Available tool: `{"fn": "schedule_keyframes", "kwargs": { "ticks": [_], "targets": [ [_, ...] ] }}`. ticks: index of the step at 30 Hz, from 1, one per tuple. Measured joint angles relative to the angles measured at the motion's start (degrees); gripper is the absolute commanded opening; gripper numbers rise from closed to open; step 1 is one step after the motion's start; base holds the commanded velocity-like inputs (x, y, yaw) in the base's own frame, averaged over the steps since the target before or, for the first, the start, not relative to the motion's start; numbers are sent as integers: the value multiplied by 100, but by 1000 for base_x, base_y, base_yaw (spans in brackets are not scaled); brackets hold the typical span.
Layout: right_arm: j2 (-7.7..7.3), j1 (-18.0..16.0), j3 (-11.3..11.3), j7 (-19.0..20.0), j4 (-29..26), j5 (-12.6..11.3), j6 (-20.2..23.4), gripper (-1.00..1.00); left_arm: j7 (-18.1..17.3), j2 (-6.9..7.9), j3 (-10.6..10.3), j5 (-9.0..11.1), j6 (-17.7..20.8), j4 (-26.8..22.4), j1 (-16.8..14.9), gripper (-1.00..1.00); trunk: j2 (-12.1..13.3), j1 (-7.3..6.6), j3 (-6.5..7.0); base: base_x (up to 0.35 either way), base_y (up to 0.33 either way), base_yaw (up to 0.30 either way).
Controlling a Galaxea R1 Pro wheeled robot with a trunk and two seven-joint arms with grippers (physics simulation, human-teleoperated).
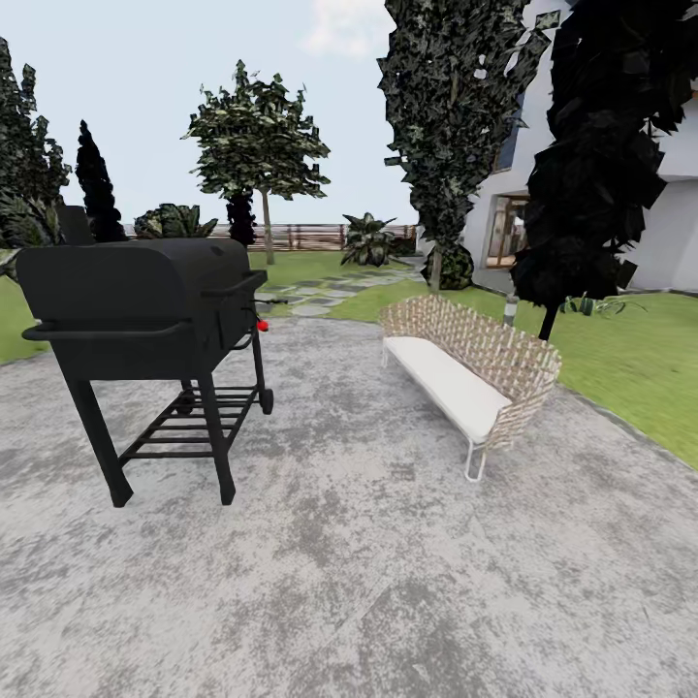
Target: In the garden, pick up the pesticide atomizer on the floor and spray pesticide onto both trees until each tree trunk is fully covered.
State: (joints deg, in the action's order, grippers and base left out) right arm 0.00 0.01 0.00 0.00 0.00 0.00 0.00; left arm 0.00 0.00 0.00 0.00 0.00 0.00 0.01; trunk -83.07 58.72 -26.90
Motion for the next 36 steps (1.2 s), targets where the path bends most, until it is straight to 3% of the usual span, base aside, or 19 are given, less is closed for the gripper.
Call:
{"fn": "schedule_keyframes", "kwargs": {
  "ticks": [6, 14, 19, 26, 30, 31, 32, 33, 36],
  "targets": [
    [180, -9, 13, -16, -155, 17, -94, 100, 16, -8, 16, 16, 25, 6, 3, 100, 1, 0, 1, 0, 0, 0],
    [192, -9, 16, -16, -159, 23, -150, 100, 11, -8, 10, 16, -7, 10, 9, 100, 1, 0, 1, 0, 0, 0],
    [34, -10, 1, -24, -319, 26, -178, 100, 8, 152, 20, 8, -48, -151, -47, 100, 1, 1, 3, 0, 0, 0],
    [-191, -34, -25, -31, -551, 19, -312, 100, 14, 378, 222, 8, -258, -385, -218, 100, 2, 1, 4, 0, 0, 0],
    [-320, -165, -32, -32, -682, 5, -440, 100, 16, 395, 341, -1, -387, -515, -350, 100, 2, 1, 4, 0, 0, 0],
    [-345, -288, -34, -32, -796, 1, -1346, 100, 20, 398, 356, -2, -599, -1222, -380, 100, 2, 1, 2, 0, 0, 0],
    [-348, -406, -32, -32, -1572, 0, -1440, 100, 14, 401, 376, -5, -614, -1854, -875, 100, 2, 1, 5, 0, 0, 0],
    [-350, -543, -30, -29, -2643, 2, -1486, 100, 12, 407, 380, -6, -623, -1882, -1259, 100, 2, 1, 6, 0, 0, 0],
    [-349, -777, -22, -2, -2816, 5, -1543, 100, -4, 423, 383, -12, -626, -1882, -1312, 100, 2, 1, 4, 0, 0, 0]
  ]
}}
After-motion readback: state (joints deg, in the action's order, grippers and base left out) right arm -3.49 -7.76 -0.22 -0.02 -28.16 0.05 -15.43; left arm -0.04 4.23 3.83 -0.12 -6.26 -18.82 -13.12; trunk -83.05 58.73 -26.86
